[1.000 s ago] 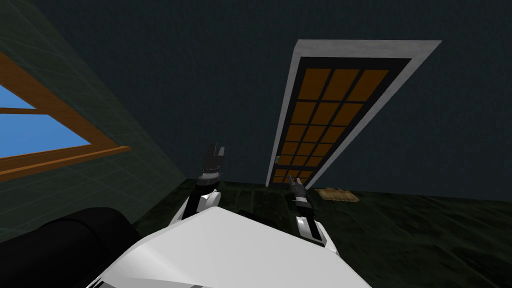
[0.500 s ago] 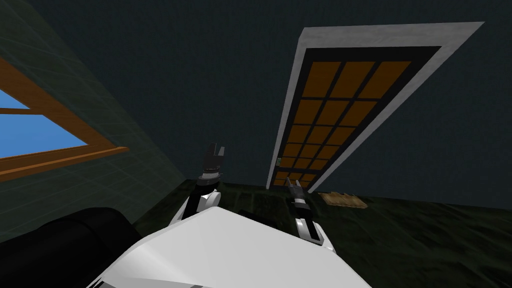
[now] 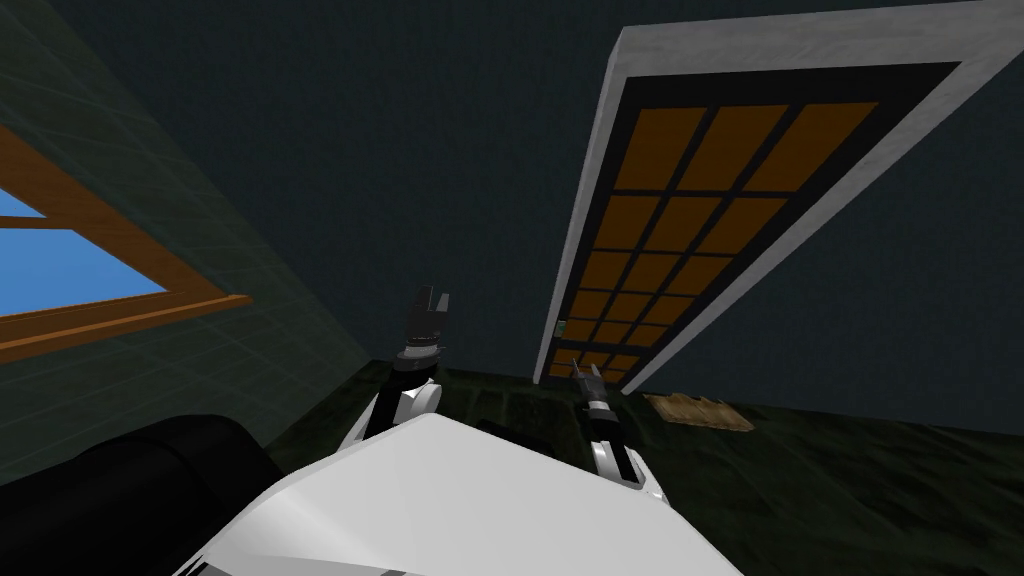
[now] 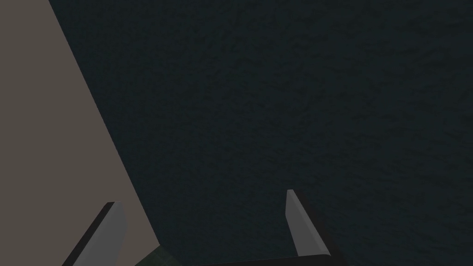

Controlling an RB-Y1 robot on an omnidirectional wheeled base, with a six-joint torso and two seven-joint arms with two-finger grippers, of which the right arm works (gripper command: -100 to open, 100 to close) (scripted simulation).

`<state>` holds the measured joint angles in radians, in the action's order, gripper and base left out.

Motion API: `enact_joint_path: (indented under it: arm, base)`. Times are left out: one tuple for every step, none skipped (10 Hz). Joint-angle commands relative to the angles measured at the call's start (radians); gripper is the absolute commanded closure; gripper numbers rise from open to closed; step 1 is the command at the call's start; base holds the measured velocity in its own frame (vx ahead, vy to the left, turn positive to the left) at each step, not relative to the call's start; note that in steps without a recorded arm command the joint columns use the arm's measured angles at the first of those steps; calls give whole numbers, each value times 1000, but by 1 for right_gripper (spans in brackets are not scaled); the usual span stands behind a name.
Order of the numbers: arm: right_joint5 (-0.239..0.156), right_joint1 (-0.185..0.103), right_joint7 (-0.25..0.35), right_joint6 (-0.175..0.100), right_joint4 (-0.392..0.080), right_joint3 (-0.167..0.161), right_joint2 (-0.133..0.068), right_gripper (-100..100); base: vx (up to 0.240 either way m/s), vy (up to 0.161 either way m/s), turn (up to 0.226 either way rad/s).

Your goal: Pull the door open

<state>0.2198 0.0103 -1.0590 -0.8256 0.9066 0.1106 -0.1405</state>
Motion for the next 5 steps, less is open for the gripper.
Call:
enact_joint_path:
  arm:
    - [7, -8, -28, -4, -28, 2, 0, -100]
    - [13, -23, -59, -16, -73, 6, -2, -100]
    - [16, -31, -74, -22, -95, 8, -2, -100]
    - [19, -38, -88, -27, -116, 9, -3, -100]
    - [24, -50, -113, -36, -152, 12, -4, -100]
  base:
    - [98, -8, 31]
    - [115, -12, 54]
    - [127, -17, 44]
    - [122, -14, 34]
    - [129, -23, 33]
